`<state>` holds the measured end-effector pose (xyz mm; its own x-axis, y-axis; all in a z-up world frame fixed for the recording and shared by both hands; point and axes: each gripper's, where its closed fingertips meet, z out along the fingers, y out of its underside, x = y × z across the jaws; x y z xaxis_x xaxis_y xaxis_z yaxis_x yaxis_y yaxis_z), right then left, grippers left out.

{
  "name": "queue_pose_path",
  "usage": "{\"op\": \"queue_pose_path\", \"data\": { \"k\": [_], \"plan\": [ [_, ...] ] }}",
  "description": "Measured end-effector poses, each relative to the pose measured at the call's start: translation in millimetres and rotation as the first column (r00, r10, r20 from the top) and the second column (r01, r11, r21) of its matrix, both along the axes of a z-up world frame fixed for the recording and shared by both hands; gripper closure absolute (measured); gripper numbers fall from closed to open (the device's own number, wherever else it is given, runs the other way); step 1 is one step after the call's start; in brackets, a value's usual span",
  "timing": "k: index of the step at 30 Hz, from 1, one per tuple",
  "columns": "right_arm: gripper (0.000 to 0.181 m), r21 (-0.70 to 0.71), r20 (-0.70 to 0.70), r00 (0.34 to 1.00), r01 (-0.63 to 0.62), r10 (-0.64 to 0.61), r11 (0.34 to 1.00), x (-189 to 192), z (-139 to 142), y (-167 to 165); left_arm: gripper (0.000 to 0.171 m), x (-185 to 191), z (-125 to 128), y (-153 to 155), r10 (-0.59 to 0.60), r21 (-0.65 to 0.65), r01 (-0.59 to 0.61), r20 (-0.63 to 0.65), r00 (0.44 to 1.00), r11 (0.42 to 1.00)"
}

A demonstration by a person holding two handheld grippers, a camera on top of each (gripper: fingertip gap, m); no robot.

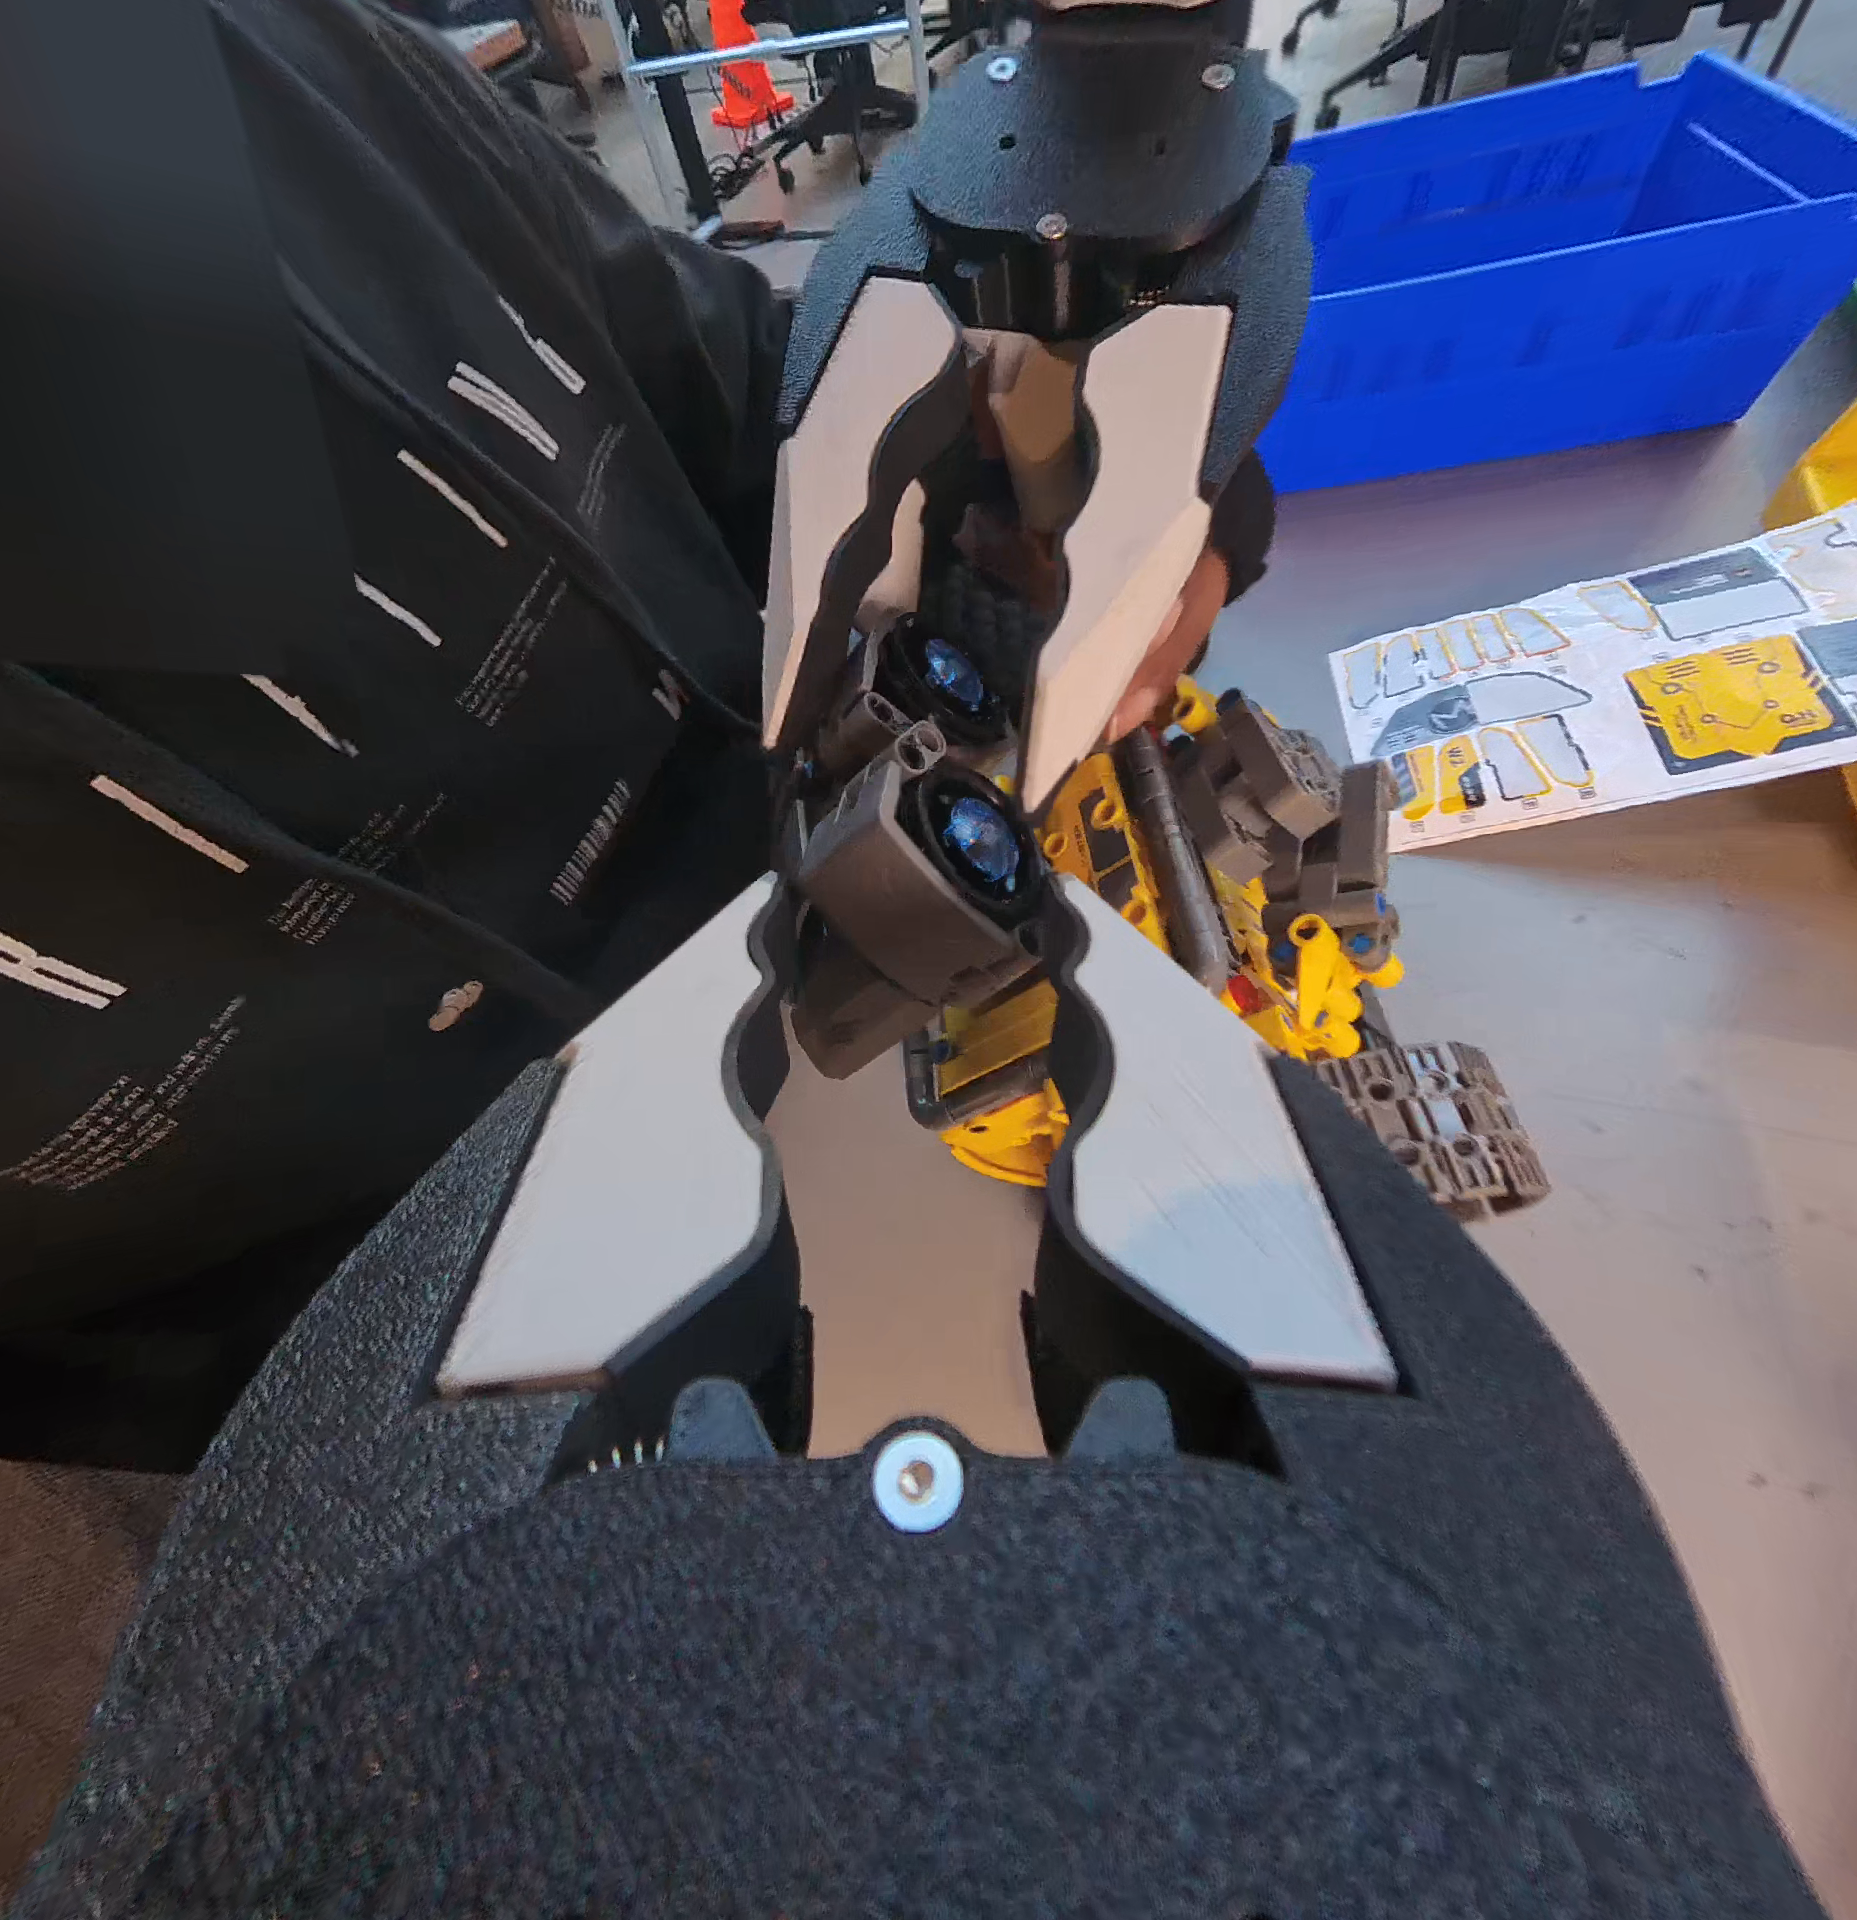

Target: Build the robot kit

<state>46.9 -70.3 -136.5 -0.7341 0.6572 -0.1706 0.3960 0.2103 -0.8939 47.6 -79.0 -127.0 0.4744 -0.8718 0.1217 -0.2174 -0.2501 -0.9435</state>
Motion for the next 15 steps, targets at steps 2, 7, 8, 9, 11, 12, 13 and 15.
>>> {"op": "queue_pose_path", "data": {
  "k": [2,7,8,9,11,12,13,15],
  "plan": [
    [0.133,-0.013,0.004,0.997,0.079,-0.079,0.997,-16,7,20,0.129,-16,5,17,0.083,-0.032,-0.081,0.058,0.995,0.996],
    [0.132,0.021,-0.119,0.935,0.34,-0.335,0.94,-42,21,55,0.134,-65,8,43,0.246,-0.174,-0.207,0.242,0.939,0.963],
    [0.128,0.024,-0.13,0.918,0.381,-0.375,0.924,-41,21,56,0.134,-73,7,44,0.271,-0.179,-0.229,0.261,0.927,0.957],
    [0.124,0.038,-0.143,0.899,0.423,-0.415,0.905,-39,19,56,0.134,-80,7,44,0.284,-0.172,-0.244,0.272,0.92,0.955],
    [0.118,0.073,-0.191,0.86,0.492,-0.472,0.867,-35,10,49,0.122,-87,6,37,0.277,-0.151,-0.243,0.282,0.918,0.958],
    [0.116,0.086,-0.206,0.84,0.526,-0.502,0.846,-34,3,45,0.115,-91,4,34,0.283,-0.148,-0.25,0.281,0.917,0.957],
    [0.112,0.093,-0.218,0.822,0.554,-0.526,0.827,-35,-4,40,0.118,-94,3,30,0.281,-0.144,-0.249,0.284,0.917,0.958],
    [0.105,0.105,-0.242,0.788,0.602,-0.567,0.792,-40,-17,31,0.119,-95,5,17,0.253,-0.14,-0.219,0.308,0.917,0.966]
  ]
}}
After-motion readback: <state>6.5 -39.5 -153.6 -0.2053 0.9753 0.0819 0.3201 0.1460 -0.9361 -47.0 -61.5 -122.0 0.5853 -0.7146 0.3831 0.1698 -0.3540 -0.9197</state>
